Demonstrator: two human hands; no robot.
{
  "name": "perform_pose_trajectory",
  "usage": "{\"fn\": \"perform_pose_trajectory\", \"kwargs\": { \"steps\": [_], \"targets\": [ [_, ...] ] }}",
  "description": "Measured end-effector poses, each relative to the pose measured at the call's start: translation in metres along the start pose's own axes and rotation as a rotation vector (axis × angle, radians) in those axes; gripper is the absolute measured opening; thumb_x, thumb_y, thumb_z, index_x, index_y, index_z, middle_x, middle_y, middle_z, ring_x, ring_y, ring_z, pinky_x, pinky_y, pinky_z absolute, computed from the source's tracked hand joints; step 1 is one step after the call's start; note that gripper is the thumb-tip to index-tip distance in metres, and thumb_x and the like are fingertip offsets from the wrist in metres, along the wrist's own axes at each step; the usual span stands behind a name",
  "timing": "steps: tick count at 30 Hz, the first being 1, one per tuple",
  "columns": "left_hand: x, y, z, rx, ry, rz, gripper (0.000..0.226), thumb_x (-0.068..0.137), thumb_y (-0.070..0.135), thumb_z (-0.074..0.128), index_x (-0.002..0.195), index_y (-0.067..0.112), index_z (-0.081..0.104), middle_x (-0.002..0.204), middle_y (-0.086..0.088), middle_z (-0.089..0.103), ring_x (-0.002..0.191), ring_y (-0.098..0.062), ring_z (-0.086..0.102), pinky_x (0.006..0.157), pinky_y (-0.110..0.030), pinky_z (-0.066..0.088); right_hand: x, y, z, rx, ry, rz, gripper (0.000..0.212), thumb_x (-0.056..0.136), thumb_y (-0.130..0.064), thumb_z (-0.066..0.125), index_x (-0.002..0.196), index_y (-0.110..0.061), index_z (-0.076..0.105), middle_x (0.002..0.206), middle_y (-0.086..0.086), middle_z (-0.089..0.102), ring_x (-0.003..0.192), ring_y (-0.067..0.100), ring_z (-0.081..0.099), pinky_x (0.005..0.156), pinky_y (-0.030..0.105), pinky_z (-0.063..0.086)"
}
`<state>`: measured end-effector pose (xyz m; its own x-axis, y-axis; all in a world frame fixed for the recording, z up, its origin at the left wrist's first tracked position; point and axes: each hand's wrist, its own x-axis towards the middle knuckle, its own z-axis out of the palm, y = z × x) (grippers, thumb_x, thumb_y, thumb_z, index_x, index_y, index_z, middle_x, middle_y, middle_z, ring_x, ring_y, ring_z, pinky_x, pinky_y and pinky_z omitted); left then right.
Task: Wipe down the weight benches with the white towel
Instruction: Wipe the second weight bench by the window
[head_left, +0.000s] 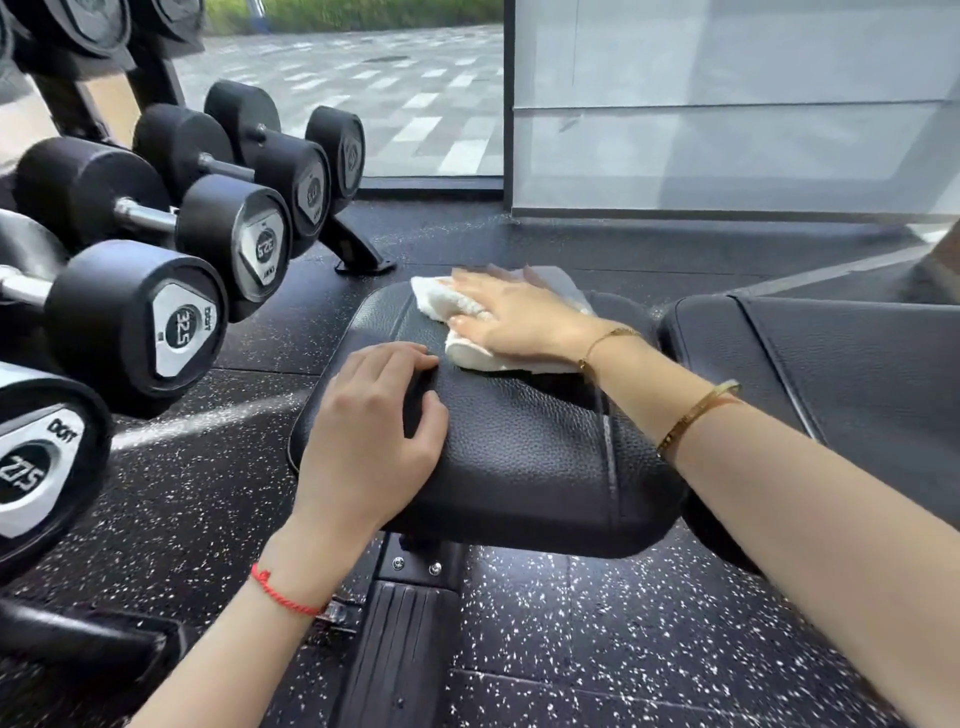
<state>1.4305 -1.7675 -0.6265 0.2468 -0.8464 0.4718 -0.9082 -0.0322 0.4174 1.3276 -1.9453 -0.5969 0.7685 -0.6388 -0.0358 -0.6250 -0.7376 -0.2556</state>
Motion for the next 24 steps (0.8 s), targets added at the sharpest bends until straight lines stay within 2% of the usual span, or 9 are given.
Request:
{"fn": "perform_pose_trajectory", "kwargs": {
  "steps": [4, 8, 12, 17, 20, 24],
  "targets": [
    [0.0, 0.0, 0.0, 0.01, -0.006, 0.013, 0.034, 0.087, 0.025, 0.051, 0.115, 0.012, 0.065, 0.12, 0.001, 0.064, 0.117, -0.019, 0.053, 0.107, -0.027, 0.035, -0.049, 0.019, 0.008, 0.05, 0.068, -0.067, 0.059, 0.101, -0.046, 0.042, 0.155, -0.036, 0.02, 0.162, -0.016, 0.016, 0.151, 0.013, 0.008, 0.121, 0.046, 0.005],
    [0.0, 0.001, 0.002, 0.035, -0.006, 0.034, 0.036, 0.087, 0.024, 0.05, 0.118, 0.013, 0.065, 0.122, -0.001, 0.063, 0.119, -0.021, 0.053, 0.109, -0.033, 0.038, -0.053, 0.048, -0.008, 0.084, 0.054, 0.078, 0.057, 0.1, -0.053, 0.039, 0.153, -0.04, 0.024, 0.161, -0.019, 0.019, 0.151, 0.014, 0.011, 0.118, 0.028, 0.003],
    [0.0, 0.0, 0.002, 0.043, -0.005, 0.046, 0.036, 0.088, 0.023, 0.049, 0.118, 0.012, 0.064, 0.122, -0.002, 0.063, 0.119, -0.021, 0.052, 0.108, -0.031, 0.036, -0.044, 0.046, -0.014, -0.048, 0.023, 0.17, 0.057, 0.102, -0.054, 0.031, 0.154, -0.038, 0.019, 0.163, -0.013, 0.018, 0.152, 0.02, 0.007, 0.122, 0.048, 0.0],
    [-0.001, 0.0, 0.002, 0.046, -0.002, 0.055, 0.036, 0.088, 0.024, 0.048, 0.117, 0.013, 0.064, 0.121, -0.002, 0.063, 0.119, -0.022, 0.052, 0.108, -0.035, 0.038, -0.108, 0.029, 0.008, 0.091, 0.07, 0.049, 0.06, 0.1, -0.051, 0.04, 0.154, -0.039, 0.019, 0.162, -0.02, 0.013, 0.151, 0.011, 0.0, 0.122, 0.043, -0.007],
    [-0.001, 0.001, 0.002, 0.054, -0.007, 0.057, 0.036, 0.088, 0.024, 0.046, 0.116, 0.011, 0.064, 0.12, -0.004, 0.063, 0.118, -0.024, 0.052, 0.107, -0.038, 0.04, -0.144, 0.018, 0.022, 0.116, 0.139, -0.06, 0.058, 0.098, -0.052, 0.044, 0.152, -0.042, 0.025, 0.162, -0.016, 0.019, 0.151, 0.016, 0.003, 0.121, 0.045, -0.005],
    [-0.002, 0.001, 0.002, 0.063, -0.007, 0.066, 0.035, 0.088, 0.023, 0.045, 0.116, 0.01, 0.064, 0.119, -0.006, 0.063, 0.117, -0.027, 0.052, 0.106, -0.04, 0.04, -0.136, 0.009, 0.017, 0.038, 0.129, 0.045, 0.054, 0.101, -0.05, 0.037, 0.152, -0.044, 0.021, 0.162, -0.013, 0.019, 0.152, 0.018, 0.003, 0.122, 0.048, -0.002]
  ]
}}
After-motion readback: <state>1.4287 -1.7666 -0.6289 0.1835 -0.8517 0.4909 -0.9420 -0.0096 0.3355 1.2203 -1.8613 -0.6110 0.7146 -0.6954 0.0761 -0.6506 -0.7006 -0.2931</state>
